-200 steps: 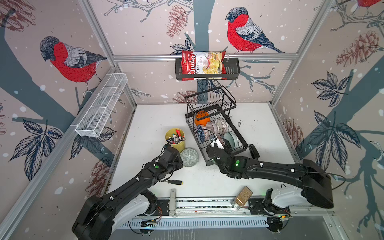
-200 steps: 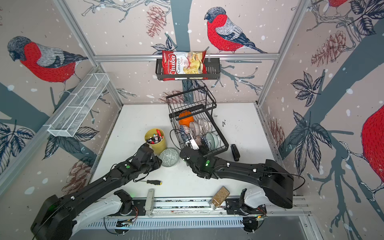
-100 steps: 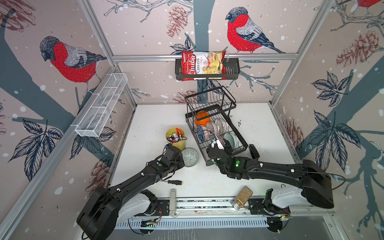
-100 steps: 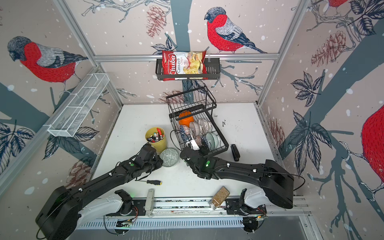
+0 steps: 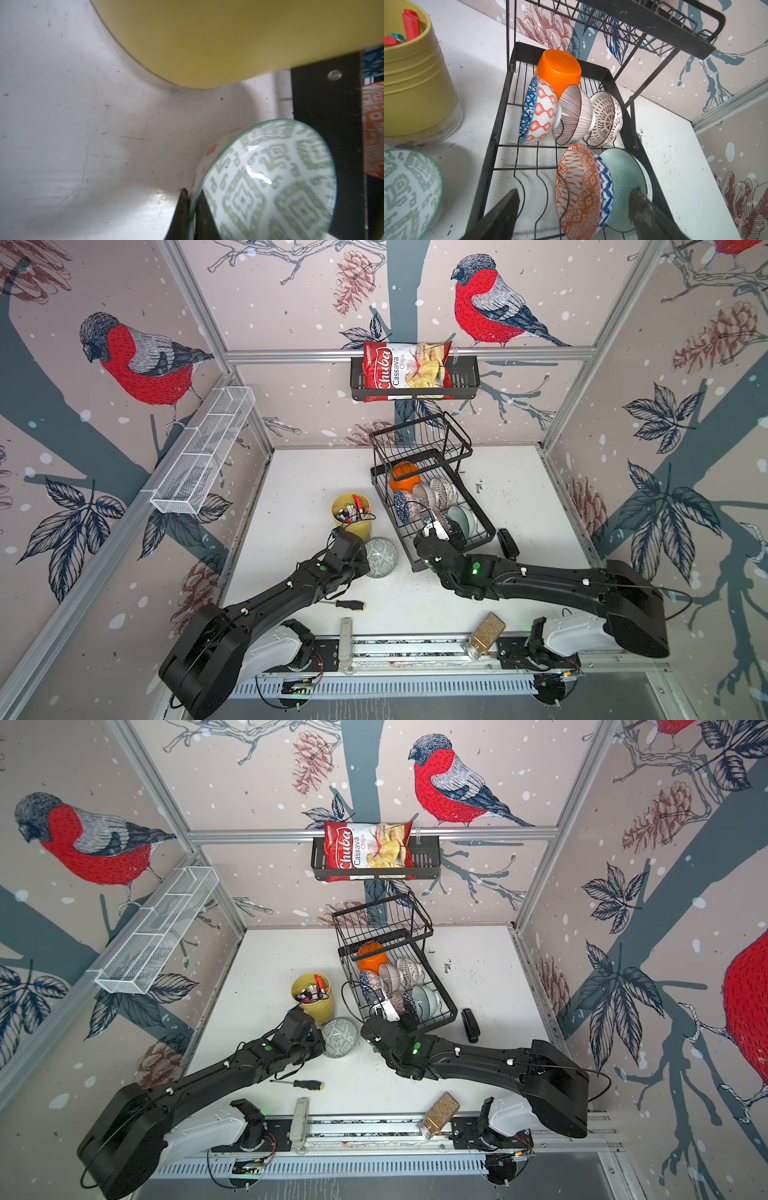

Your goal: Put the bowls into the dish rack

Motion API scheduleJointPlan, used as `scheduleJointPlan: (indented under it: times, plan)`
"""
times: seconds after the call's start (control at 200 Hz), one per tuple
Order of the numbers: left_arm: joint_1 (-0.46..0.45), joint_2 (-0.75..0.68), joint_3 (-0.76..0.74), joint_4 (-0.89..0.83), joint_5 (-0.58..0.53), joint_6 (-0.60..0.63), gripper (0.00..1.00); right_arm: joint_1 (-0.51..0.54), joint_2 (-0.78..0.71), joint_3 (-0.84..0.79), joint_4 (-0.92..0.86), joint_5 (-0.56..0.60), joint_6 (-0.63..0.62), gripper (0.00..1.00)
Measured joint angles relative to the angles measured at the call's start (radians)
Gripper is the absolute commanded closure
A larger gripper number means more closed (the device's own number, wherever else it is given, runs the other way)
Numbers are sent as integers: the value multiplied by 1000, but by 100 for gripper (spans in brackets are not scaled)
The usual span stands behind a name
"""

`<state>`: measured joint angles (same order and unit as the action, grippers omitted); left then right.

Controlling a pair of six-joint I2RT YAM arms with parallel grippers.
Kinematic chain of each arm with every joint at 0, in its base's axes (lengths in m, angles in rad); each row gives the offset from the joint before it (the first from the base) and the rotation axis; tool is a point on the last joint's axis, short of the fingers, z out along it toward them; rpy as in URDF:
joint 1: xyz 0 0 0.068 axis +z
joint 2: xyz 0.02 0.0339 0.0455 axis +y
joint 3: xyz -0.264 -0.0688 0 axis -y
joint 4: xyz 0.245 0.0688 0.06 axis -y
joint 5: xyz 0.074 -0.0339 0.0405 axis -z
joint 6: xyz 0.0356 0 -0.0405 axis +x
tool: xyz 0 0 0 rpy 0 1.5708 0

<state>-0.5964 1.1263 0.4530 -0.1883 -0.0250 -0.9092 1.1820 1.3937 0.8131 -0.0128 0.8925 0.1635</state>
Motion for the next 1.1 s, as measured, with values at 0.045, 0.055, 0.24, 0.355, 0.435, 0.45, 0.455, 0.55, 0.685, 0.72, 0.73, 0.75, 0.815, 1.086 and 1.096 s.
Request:
scheduleJointPlan:
  times: [0.045, 0.055, 0.24, 0.355, 0.435, 0.45, 0.455, 0.55, 0.685, 0.72, 0.73, 0.75, 0.815, 1.086, 1.096]
  plan:
    - [0, -1, 0, 0, -1, 1, 99, 0, 0, 0, 0, 2, 0, 16]
    - [0, -2, 0, 0, -1, 1, 100, 0, 0, 0, 0, 2, 0, 16]
    - [0, -26, 1, -6, -2, 12, 100, 0, 0, 0, 0, 2, 3, 16]
    - [0, -47, 8, -11, -2, 27, 100, 2, -2, 11, -10, -3, 21, 16]
    - [0, -65, 13, -19, -2, 42, 100, 2, -6, 26, -17, -16, 31, 17]
    - [0, -69, 14, -19, -2, 48, 100, 2, -7, 29, -18, -20, 37, 17]
    - [0, -71, 14, -19, -2, 48, 100, 2, -7, 31, -18, -22, 40, 17]
    - [0, -100, 19, -26, -2, 74, 100, 2, -5, 61, -35, -50, 61, 18]
    - [0, -142, 23, -36, -1, 98, 100, 5, 27, 137, -91, -89, 100, 19]
    - [0, -149, 26, -40, -1, 99, 100, 7, 39, 161, -108, -100, 102, 20]
    - [0, -151, 27, -41, -1, 101, 100, 8, 42, 169, -113, -105, 104, 20]
    - [-1, -154, 29, -43, -1, 105, 100, 9, 49, 183, -125, -110, 108, 20]
    - [-3, -161, 37, -51, -1, 113, 100, 15, 75, 229, -158, -130, 126, 21]
    - [-33, -145, 91, -63, -8, 136, 100, 29, 162, 384, -307, -240, 159, 28]
    - [-35, -144, 93, -63, -10, 138, 100, 29, 164, 388, -313, -245, 160, 29]
